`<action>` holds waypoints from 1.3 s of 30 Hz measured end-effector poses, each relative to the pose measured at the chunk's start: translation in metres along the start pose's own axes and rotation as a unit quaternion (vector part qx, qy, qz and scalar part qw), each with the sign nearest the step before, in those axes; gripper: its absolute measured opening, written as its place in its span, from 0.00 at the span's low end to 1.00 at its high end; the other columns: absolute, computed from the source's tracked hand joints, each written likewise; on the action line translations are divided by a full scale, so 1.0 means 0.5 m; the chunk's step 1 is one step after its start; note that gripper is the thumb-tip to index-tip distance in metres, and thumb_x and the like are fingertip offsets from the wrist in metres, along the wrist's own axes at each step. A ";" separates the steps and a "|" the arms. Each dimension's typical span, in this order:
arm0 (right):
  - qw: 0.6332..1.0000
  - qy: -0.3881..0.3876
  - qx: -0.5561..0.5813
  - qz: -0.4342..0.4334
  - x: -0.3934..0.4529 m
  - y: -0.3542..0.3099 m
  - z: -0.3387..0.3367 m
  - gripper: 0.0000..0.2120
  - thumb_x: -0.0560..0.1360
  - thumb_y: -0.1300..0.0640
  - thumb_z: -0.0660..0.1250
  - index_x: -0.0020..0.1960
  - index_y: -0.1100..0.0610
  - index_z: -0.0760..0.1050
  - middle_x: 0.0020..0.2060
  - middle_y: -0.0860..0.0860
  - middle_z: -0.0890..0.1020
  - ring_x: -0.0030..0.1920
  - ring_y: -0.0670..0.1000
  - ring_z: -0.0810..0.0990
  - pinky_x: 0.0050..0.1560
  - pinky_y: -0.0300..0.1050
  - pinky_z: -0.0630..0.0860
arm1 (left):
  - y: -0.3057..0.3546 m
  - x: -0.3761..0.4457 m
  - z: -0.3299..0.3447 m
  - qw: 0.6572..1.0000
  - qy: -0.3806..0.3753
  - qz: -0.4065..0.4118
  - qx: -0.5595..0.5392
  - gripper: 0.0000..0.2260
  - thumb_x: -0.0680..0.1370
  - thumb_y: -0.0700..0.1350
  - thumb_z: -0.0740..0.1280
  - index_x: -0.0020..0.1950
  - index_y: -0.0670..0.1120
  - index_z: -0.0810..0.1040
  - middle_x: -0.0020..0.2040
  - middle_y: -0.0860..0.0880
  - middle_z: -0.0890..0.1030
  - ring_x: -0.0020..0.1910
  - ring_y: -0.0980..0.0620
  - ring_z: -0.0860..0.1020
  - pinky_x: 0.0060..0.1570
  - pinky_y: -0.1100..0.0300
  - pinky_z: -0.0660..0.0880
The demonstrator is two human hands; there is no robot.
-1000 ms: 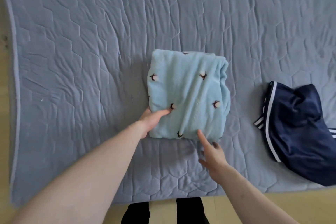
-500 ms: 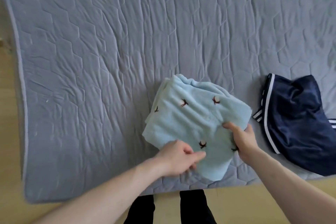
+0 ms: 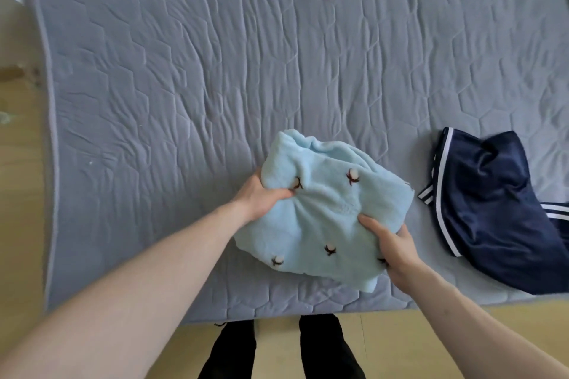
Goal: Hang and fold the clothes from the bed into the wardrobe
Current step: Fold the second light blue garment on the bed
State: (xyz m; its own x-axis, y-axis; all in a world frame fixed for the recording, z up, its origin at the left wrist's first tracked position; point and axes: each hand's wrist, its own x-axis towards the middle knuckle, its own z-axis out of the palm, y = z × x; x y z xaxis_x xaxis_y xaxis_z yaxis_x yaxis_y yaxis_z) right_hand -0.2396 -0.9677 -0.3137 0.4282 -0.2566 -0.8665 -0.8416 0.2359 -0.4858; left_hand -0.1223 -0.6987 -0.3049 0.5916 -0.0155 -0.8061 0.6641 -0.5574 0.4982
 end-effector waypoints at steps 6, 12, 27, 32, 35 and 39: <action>0.992 -0.094 -0.054 -0.059 -0.275 -0.108 -0.003 0.27 0.68 0.44 0.81 0.63 0.47 0.76 0.53 0.46 0.87 0.51 0.48 0.87 0.51 0.52 0.84 | -0.005 -0.353 -0.097 0.987 0.071 0.042 -0.137 0.30 0.73 0.50 0.79 0.70 0.58 0.69 0.59 0.57 0.82 0.54 0.61 0.82 0.49 0.62 0.78; 0.963 -0.196 -0.161 -0.091 -0.571 -0.208 0.086 0.43 0.62 0.41 0.85 0.70 0.44 0.66 0.60 0.44 0.82 0.57 0.49 0.85 0.56 0.55 0.84 | -0.033 -0.700 -0.256 0.965 0.146 -0.015 -0.218 0.26 0.67 0.60 0.78 0.62 0.66 0.73 0.56 0.58 0.85 0.55 0.52 0.84 0.59 0.42 0.79; 0.891 -0.274 -0.241 -0.268 -1.115 -0.203 0.609 0.27 0.66 0.45 0.83 0.61 0.46 0.78 0.51 0.48 0.87 0.49 0.54 0.88 0.52 0.60 0.84 | -0.369 -1.199 -0.723 0.874 0.302 0.125 -0.359 0.18 0.77 0.50 0.75 0.65 0.59 0.75 0.57 0.55 0.85 0.55 0.54 0.84 0.59 0.46 0.80; 0.857 -0.320 -0.267 -0.304 -1.267 -0.161 0.836 0.22 0.69 0.49 0.80 0.61 0.48 0.79 0.50 0.49 0.87 0.47 0.53 0.88 0.49 0.56 0.85 | -0.508 -1.333 -0.890 0.841 0.364 0.145 -0.372 0.23 0.72 0.58 0.75 0.66 0.60 0.74 0.59 0.56 0.85 0.57 0.52 0.84 0.62 0.43 0.78; 0.834 -0.355 -0.278 -0.319 -1.346 -0.151 0.963 0.20 0.70 0.50 0.80 0.60 0.48 0.78 0.49 0.48 0.88 0.44 0.51 0.88 0.42 0.49 0.84 | -0.572 -1.395 -0.980 0.818 0.404 0.143 -0.384 0.24 0.72 0.58 0.75 0.67 0.60 0.74 0.58 0.56 0.85 0.56 0.53 0.84 0.61 0.43 0.79; 0.803 -0.389 -0.308 -0.330 -1.424 -0.150 1.131 0.23 0.68 0.46 0.80 0.60 0.49 0.79 0.49 0.48 0.88 0.46 0.54 0.88 0.50 0.58 0.85 | -0.635 -1.454 -1.096 0.784 0.460 0.145 -0.390 0.19 0.76 0.53 0.74 0.66 0.60 0.75 0.56 0.57 0.85 0.54 0.55 0.84 0.60 0.46 0.79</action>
State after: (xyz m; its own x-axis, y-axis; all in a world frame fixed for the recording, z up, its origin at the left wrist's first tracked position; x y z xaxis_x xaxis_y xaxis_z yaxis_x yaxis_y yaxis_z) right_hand -0.2956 -0.2728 0.2747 0.7218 0.5849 -0.3699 -0.2478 -0.2806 -0.9273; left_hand -0.5129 -0.0554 0.2982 0.6100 0.7581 -0.2307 0.3063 0.0429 0.9510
